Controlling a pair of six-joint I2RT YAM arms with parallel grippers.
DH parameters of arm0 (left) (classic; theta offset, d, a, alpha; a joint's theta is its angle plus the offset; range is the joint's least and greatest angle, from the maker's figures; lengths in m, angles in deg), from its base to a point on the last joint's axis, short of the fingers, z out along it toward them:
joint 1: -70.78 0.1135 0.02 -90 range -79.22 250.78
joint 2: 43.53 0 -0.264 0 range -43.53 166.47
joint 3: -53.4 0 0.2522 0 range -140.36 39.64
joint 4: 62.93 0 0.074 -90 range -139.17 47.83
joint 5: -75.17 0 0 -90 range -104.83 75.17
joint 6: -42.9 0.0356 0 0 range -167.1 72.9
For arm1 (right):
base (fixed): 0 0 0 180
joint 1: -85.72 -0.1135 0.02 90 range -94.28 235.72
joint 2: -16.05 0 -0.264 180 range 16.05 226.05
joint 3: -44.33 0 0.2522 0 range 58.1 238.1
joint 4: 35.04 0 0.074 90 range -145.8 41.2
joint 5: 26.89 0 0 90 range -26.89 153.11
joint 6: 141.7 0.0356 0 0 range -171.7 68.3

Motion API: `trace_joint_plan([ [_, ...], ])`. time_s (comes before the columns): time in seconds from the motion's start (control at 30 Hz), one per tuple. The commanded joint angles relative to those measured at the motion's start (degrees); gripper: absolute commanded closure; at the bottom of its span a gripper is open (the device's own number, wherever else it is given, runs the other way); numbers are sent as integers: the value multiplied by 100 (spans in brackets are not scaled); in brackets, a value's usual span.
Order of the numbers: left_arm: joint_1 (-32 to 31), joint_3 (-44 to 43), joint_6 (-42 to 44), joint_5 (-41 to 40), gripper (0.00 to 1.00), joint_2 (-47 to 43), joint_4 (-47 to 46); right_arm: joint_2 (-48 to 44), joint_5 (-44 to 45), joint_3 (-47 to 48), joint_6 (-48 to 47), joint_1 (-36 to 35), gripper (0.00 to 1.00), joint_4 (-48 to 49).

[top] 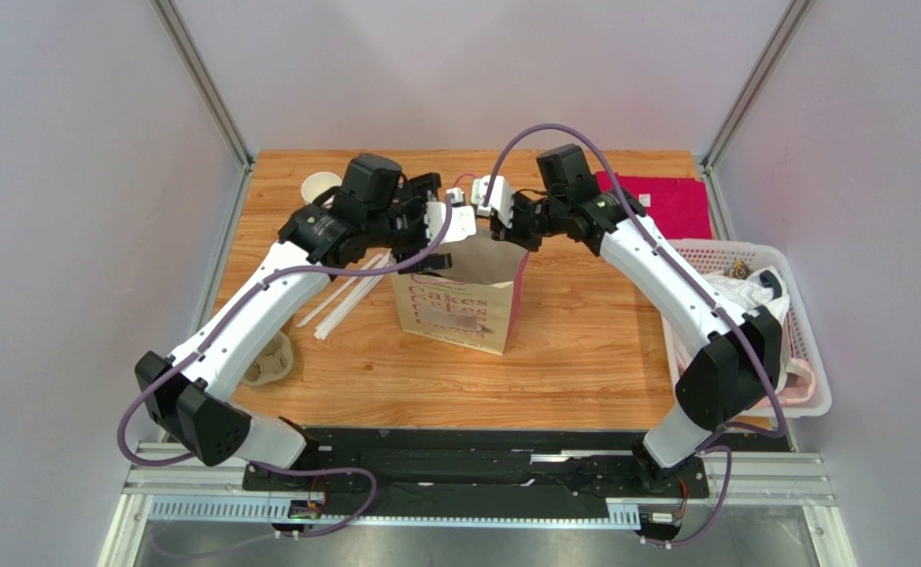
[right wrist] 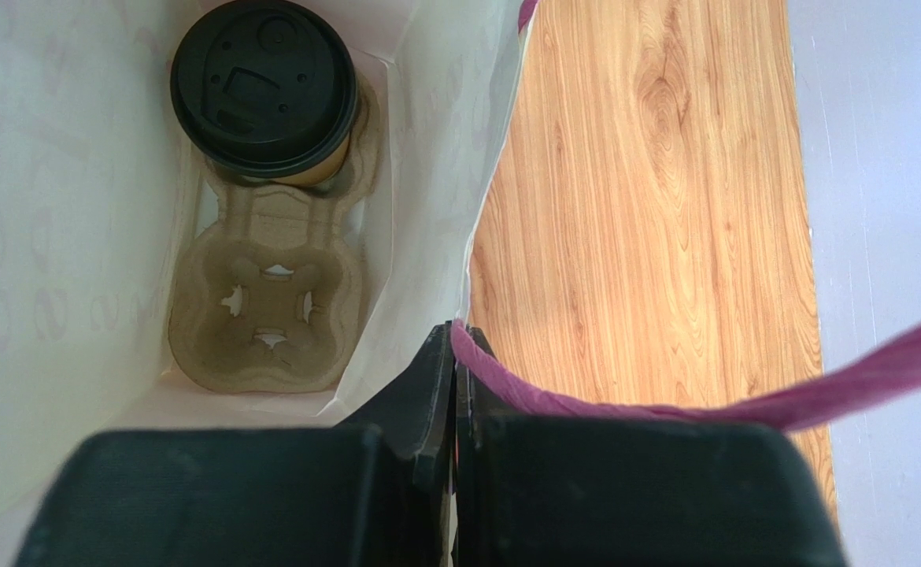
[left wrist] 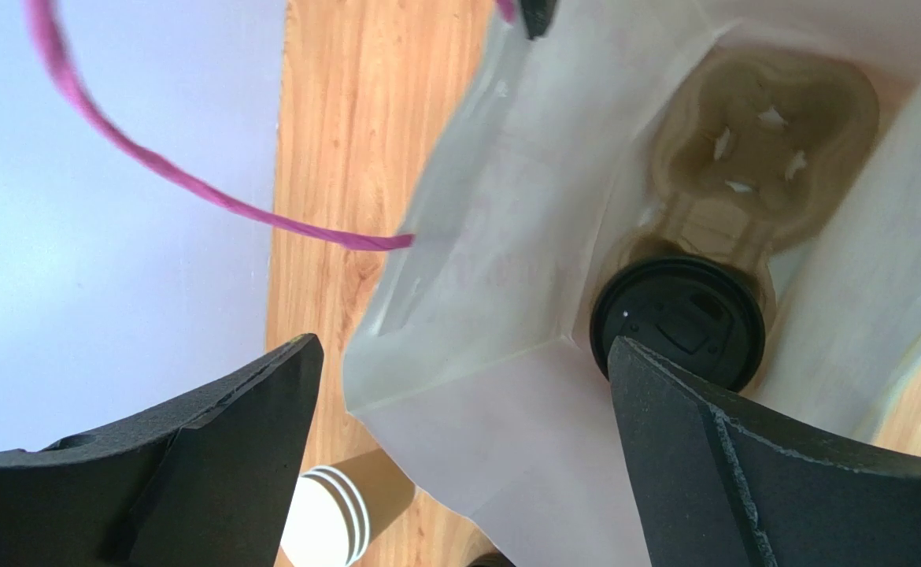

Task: Pack the takeout coffee

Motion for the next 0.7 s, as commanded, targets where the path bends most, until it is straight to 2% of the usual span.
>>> trace_joint_plan([
  [0.0, 91, -183, -724, 23, 1, -127, -435, -246, -92, -101, -155, -3, 100, -17],
  [0.43, 398, -218, -2333, 427, 1, -637, -1244, -396, -276, -154, -252, 14, 100, -130],
  [0.6, 854, -797, -3316, 330, 1, -330, -1105, -545, -513, -224, -349, 14, 100, -280],
  [0.67, 969, -982, -3432, 295, 1, -172, -1007, -598, -601, -241, -384, 14, 100, -351],
])
